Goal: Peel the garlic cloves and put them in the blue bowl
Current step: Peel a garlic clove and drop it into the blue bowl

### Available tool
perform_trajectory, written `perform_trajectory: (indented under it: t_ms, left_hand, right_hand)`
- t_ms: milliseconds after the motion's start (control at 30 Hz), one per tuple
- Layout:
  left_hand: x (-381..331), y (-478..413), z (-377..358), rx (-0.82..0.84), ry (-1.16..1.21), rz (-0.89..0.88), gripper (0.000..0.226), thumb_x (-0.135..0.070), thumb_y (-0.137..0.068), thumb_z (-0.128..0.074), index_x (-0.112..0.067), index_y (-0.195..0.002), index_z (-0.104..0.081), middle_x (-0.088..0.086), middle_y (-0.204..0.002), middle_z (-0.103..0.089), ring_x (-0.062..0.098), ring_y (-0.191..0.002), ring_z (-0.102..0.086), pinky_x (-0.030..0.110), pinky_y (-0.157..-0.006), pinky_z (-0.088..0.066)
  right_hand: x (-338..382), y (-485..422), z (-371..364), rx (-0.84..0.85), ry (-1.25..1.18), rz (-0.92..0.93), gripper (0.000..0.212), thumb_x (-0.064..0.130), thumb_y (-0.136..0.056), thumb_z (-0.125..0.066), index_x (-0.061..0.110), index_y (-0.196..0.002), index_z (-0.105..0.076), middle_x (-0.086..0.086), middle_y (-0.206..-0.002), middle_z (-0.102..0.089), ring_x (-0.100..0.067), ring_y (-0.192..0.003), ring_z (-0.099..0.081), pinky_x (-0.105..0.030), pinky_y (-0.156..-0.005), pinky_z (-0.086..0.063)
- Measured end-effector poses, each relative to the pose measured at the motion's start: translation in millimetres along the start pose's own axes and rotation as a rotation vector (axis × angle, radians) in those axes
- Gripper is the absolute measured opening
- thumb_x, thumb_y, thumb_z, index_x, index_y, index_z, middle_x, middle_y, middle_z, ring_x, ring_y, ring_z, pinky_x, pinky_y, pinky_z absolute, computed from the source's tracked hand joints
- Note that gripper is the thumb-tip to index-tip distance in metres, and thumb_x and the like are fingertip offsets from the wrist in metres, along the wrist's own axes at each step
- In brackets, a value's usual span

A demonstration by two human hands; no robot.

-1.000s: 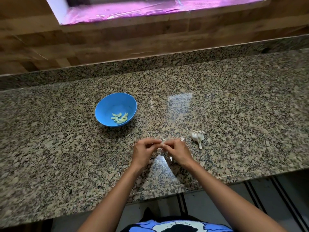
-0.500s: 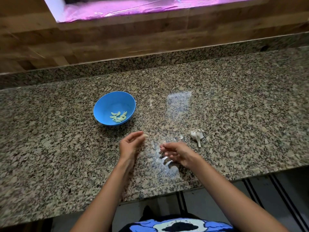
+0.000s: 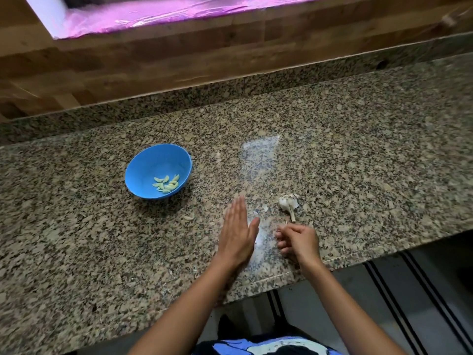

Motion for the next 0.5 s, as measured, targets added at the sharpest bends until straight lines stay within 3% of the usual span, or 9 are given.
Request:
perform_trajectory:
  t_ms: [67,200,367,433,500]
  left_hand:
    - [-23.1,-19.6,-5.0,0.077,-0.038,-0.122,0.063,-0.049,-0.100,-0.015,-0.017,-0.148,0.009,-0.002,-0.155,0.014,0.009,-0.143,0.009,0.026,-0.116,0.007]
    - [-42.8,-16.8,-5.5,0.150,-0.089,-0.360,0.052,-0.049,-0.098,-0.033,-0.028,-0.146,-0.029,-0.006,-0.154,-0.023,0.011,-0.140,-0.021,0.033,-0.115,-0.022]
    - [-50.5,17.9,-11.0,0.207,-0.138,-0.497,0.049,-0.049,-0.097,-0.033,-0.032,-0.143,-0.034,-0.010,-0.152,-0.024,0.004,-0.139,-0.014,0.026,-0.111,-0.012]
    - [-48.1,28.3,-6.7,0.201,-0.153,-0.558,0.047,-0.047,-0.095,-0.036,-0.029,-0.139,-0.043,0.001,-0.145,-0.041,0.015,-0.134,-0.035,0.033,-0.110,-0.029]
    - [-31.2,36.7,-2.6,0.191,-0.186,-0.611,0.042,-0.035,-0.093,-0.042,-0.026,-0.134,-0.048,0.008,-0.134,-0.054,0.025,-0.121,-0.054,0.040,-0.095,-0.049]
  right_hand:
    - [2.7,1.4,9.8,-0.023,-0.005,0.019,0.016,0.009,-0.088,-0.061,0.003,-0.076,-0.070,-0.013,-0.066,-0.068,-0.018,-0.049,-0.054,-0.023,-0.042,-0.043]
    - [4.8,0.7,17.2,-0.026,-0.015,0.022,0.018,0.011,-0.088,-0.061,0.003,-0.074,-0.070,-0.013,-0.064,-0.066,-0.019,-0.050,-0.053,-0.026,-0.047,-0.042]
    - [5.9,2.5,7.8,0.007,-0.005,0.030,0.018,0.009,-0.088,-0.059,0.005,-0.073,-0.069,-0.013,-0.066,-0.067,-0.017,-0.050,-0.055,-0.023,-0.044,-0.043]
    - [6.0,2.2,0.1,0.032,0.006,0.031,0.020,0.010,-0.089,-0.060,0.006,-0.072,-0.069,-0.015,-0.066,-0.067,-0.018,-0.049,-0.055,-0.026,-0.046,-0.043]
    - [5.5,1.4,-8.8,0.060,0.011,0.024,0.020,0.010,-0.088,-0.060,0.006,-0.072,-0.069,-0.013,-0.066,-0.068,-0.018,-0.049,-0.055,-0.027,-0.047,-0.044]
Point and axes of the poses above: each hand's wrist, its own y-axis away from the middle knuckle, its own z-axis out of the back of the hand, x = y × z, the point moved 10 cm from there along -y, towards the middle knuckle
